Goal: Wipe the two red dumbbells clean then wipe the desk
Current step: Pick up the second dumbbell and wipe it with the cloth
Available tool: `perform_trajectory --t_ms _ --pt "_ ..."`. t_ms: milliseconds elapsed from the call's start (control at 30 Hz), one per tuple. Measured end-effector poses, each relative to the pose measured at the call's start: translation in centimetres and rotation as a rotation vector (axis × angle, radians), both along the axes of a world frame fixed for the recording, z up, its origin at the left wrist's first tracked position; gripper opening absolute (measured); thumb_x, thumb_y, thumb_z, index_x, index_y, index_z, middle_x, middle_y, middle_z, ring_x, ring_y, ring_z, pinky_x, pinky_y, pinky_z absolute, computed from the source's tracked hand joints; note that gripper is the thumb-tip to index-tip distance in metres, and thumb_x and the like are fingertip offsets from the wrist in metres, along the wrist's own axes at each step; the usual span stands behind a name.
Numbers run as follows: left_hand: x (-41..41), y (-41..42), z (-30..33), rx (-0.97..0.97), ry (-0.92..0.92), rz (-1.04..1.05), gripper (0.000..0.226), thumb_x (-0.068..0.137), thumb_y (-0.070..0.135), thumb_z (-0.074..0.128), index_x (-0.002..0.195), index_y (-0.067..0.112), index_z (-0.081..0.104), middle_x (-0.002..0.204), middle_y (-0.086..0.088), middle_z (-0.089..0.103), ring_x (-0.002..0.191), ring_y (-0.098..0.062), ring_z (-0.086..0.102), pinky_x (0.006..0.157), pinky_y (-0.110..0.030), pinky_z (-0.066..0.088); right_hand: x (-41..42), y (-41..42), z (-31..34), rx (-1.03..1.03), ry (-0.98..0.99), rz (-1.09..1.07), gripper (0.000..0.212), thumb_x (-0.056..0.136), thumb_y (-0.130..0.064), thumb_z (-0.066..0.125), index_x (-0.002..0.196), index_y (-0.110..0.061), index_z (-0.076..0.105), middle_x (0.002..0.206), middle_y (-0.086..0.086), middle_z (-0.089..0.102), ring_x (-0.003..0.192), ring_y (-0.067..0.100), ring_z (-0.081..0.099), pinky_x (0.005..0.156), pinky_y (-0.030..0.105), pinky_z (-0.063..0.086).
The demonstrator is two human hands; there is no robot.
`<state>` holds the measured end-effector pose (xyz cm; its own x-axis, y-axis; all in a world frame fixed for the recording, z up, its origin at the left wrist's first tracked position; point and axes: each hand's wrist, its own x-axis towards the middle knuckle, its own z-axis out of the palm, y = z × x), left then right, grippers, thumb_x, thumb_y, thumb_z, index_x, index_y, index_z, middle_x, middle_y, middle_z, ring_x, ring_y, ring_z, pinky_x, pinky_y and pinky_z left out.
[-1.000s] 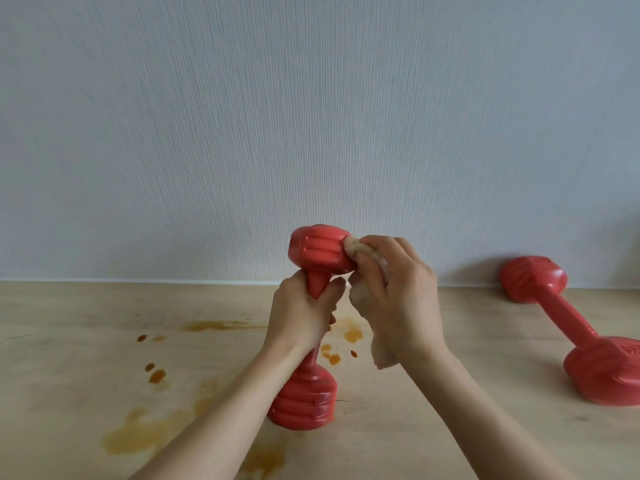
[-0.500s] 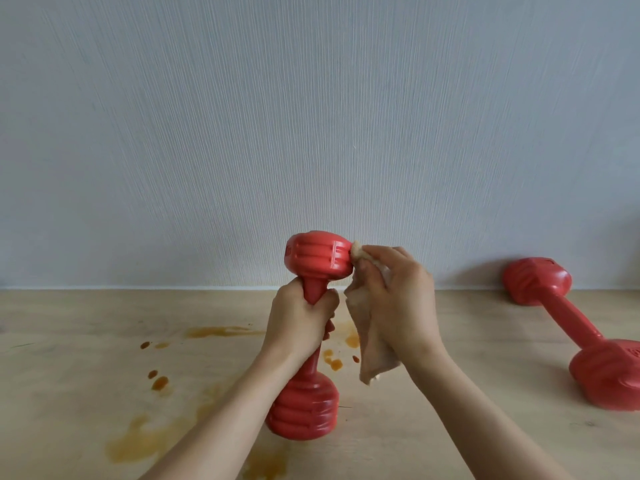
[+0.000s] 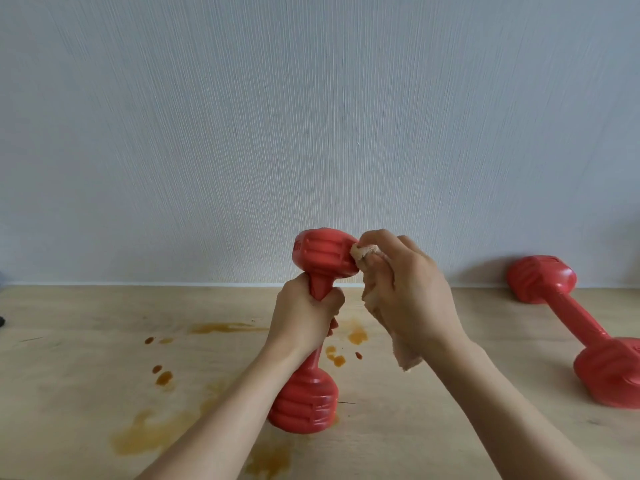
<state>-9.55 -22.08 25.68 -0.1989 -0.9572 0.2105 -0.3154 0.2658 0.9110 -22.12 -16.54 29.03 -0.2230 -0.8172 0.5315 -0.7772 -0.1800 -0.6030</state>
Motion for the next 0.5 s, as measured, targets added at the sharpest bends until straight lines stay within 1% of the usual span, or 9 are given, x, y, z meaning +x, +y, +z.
perform_trajectory --t_ms 67,133,200,267,300,400,500 --pt "0.1 0.0 0.0 -0.004 0.01 -0.001 0.011 0.081 0.007 0.057 0.071 0.008 0.055 0.05 -0.003 0.054 0.039 -0.01 0.053 0.043 -0.022 0.043 -0.2 -0.1 -0.1 0.02 -0.028 -0.004 0.021 0.092 -0.018 0.043 0.104 -0.03 0.056 0.09 0.001 0.055 0.075 0.024 0.058 0.067 0.043 0.051" --pt "0.1 0.1 0.1 -0.003 0.004 0.0 0.011 0.081 0.008 0.057 0.07 0.008 0.055 0.05 -0.004 0.055 0.039 -0.009 0.053 0.043 -0.022 0.044 0.2 -0.1 -0.1 0.009 -0.007 -0.019 0.02 0.093 -0.02 0.043 0.105 -0.029 0.057 0.092 -0.001 0.055 0.076 0.024 0.059 0.066 0.041 0.051" --pt "0.1 0.1 0.2 0.002 -0.004 0.006 0.013 0.081 0.008 0.055 0.068 0.007 0.056 0.048 -0.003 0.055 0.038 -0.009 0.052 0.042 -0.021 0.043 1.3 0.3 -0.1 -0.083 0.051 -0.01 0.022 0.095 -0.027 0.039 0.104 -0.029 0.059 0.096 -0.003 0.054 0.075 0.022 0.06 0.061 0.038 0.051" --pt "0.1 0.2 0.2 0.004 0.005 0.008 0.017 0.081 0.008 0.055 0.064 0.009 0.055 0.045 -0.001 0.054 0.036 -0.008 0.05 0.041 -0.02 0.041 2.4 0.5 -0.3 -0.158 0.101 0.025 0.029 0.093 -0.035 0.035 0.102 -0.028 0.061 0.098 -0.002 0.054 0.075 0.021 0.061 0.057 0.04 0.052" --pt "0.1 0.2 0.2 0.004 0.012 0.008 0.018 0.081 0.008 0.056 0.063 0.009 0.055 0.044 -0.001 0.054 0.036 -0.008 0.05 0.041 -0.019 0.04 2.6 0.4 -0.5 -0.171 0.071 0.039 0.029 0.092 -0.035 0.035 0.101 -0.028 0.062 0.099 -0.003 0.054 0.076 0.02 0.062 0.057 0.041 0.053" --pt "0.2 0.2 0.1 0.001 0.016 0.006 0.017 0.082 0.01 0.058 0.065 0.008 0.057 0.046 -0.003 0.056 0.036 -0.01 0.051 0.041 -0.018 0.04 2.2 0.0 -1.4 -0.191 -0.097 0.094 0.021 0.093 -0.025 0.045 0.099 -0.03 0.064 0.099 -0.007 0.054 0.074 0.014 0.063 0.062 0.042 0.054" --pt "0.4 0.0 0.0 0.012 0.042 -0.003 0.015 0.082 0.008 0.058 0.067 0.007 0.057 0.047 -0.005 0.055 0.037 -0.012 0.05 0.042 -0.02 0.041 1.5 -0.1 -1.6 -0.131 -0.223 0.111 0.021 0.095 -0.016 0.048 0.097 -0.028 0.066 0.098 -0.009 0.055 0.077 0.01 0.063 0.072 0.04 0.053"
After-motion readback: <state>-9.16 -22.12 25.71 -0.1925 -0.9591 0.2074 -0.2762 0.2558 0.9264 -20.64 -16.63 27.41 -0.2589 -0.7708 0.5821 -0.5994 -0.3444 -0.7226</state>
